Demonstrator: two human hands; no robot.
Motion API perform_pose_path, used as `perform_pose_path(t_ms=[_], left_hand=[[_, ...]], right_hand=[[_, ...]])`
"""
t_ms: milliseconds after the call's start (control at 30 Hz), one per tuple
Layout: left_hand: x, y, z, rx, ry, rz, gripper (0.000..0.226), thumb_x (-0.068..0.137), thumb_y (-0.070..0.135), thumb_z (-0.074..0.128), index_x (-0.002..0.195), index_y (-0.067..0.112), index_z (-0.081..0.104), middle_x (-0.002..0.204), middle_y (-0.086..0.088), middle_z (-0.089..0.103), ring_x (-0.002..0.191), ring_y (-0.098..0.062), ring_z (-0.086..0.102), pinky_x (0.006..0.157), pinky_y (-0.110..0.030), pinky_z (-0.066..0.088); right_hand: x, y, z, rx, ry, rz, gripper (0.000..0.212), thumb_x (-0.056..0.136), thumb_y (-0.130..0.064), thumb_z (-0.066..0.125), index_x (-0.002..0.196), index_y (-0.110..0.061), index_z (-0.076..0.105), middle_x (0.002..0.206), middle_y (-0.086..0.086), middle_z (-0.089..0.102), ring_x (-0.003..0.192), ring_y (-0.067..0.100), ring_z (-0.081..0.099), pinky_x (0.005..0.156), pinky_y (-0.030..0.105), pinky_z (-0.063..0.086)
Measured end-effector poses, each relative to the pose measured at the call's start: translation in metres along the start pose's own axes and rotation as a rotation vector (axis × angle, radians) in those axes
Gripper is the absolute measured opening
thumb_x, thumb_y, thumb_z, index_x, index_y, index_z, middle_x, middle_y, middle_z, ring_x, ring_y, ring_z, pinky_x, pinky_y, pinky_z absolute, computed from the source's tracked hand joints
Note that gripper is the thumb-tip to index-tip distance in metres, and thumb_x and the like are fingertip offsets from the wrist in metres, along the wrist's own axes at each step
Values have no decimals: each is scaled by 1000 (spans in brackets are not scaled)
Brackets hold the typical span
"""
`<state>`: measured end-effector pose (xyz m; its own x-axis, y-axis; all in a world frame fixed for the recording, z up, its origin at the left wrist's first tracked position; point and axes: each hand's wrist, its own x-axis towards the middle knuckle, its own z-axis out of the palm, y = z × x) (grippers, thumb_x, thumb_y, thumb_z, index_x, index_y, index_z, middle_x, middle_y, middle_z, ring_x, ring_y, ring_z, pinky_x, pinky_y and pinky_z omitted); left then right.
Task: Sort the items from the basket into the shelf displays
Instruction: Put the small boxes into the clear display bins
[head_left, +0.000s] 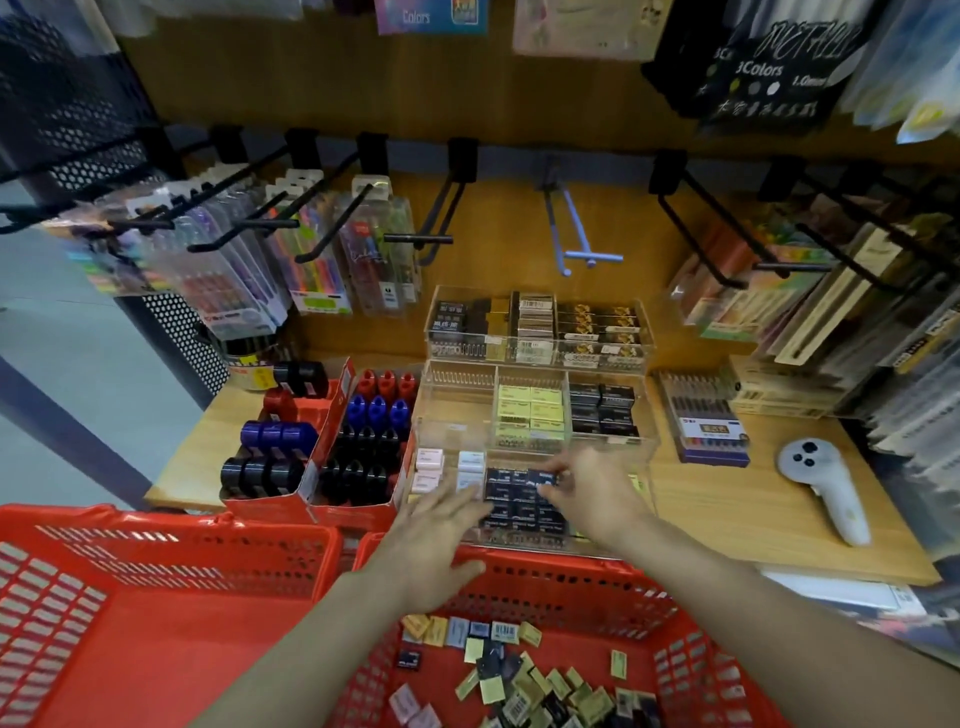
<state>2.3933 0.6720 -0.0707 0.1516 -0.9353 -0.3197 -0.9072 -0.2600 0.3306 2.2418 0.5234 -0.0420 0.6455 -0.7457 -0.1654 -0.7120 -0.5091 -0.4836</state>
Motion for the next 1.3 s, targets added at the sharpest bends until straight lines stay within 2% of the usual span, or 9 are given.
perform_pose_path(t_ms=[133, 300, 400, 567, 867, 1000, 1100, 1200, 1300], left_hand=[[-1, -11, 14, 69, 48, 65, 75, 98, 37, 54, 157, 35, 9, 166, 11, 3, 152, -13, -7, 124, -41, -5], [-1, -12, 16, 22, 44, 63, 75, 97, 33, 55, 158, 33, 10, 166, 10, 2, 151, -12, -9, 123, -40, -9], [-1, -12, 17, 21, 43, 63, 76, 97, 33, 55, 158, 32, 10, 166, 9, 1, 152, -14, -9, 123, -41, -8], [-2, -9, 16, 19, 29, 56, 78, 97, 31, 55, 158, 31, 8, 166, 9, 0, 152, -14, -10, 122, -38, -11], [0, -7, 13, 51, -13, 51, 76, 98, 30, 53, 159, 28, 8, 167, 5, 0, 152, -18, -9, 121, -38, -9], [-7, 5, 4, 49, 187, 123, 62, 96, 23, 54, 153, 23, 31, 161, -2, 25, 148, -24, 14, 121, -39, 7], [-23, 25, 9, 41, 325, 325, 39, 90, 15, 62, 129, 14, 60, 127, -5, 57, 122, -26, 47, 106, -41, 39], [-42, 41, 40, -43, 162, 316, 28, 93, 17, 59, 121, 15, 62, 115, -3, 60, 111, -23, 53, 93, -39, 47], [-50, 39, 81, -32, -181, 140, 33, 96, 19, 56, 129, 17, 58, 124, -6, 58, 118, -24, 54, 96, -39, 47]], right_hand=[[18, -9, 37, -116, -43, -35, 31, 93, -22, 66, 123, -12, 67, 113, 12, 67, 101, 23, 66, 93, 31, 51], [28, -16, 58, -14, 97, 53, 22, 94, -17, 64, 115, -12, 69, 99, 10, 72, 92, 22, 68, 84, 34, 55], [23, -11, 61, 103, 171, 5, 30, 90, -12, 68, 120, -11, 65, 112, 9, 68, 99, 22, 66, 90, 36, 53], [-1, 7, 65, -210, 12, -201, 67, 84, 9, 56, 145, -18, 48, 153, 0, 39, 138, 17, 41, 118, 24, 16], [-3, -1, 65, -168, -52, -249, 67, 88, 6, 45, 150, -16, 38, 156, -1, 37, 144, 12, 31, 99, 6, -23], [-24, 1, 42, 38, 95, -299, 54, 85, 11, 46, 131, -14, 61, 136, 3, 60, 127, 14, 52, 109, 8, 20], [-65, 13, 32, 173, 282, -290, 33, 89, 3, 53, 112, -14, 70, 108, -2, 65, 96, 5, 57, 91, 11, 38], [-107, 42, 44, 170, 224, -229, 27, 88, 1, 58, 107, -14, 71, 100, -6, 63, 86, 2, 55, 83, 12, 40], [-133, 80, 63, 106, -77, -30, 31, 87, 2, 59, 114, -11, 70, 111, 6, 67, 99, 18, 65, 95, 28, 50]])
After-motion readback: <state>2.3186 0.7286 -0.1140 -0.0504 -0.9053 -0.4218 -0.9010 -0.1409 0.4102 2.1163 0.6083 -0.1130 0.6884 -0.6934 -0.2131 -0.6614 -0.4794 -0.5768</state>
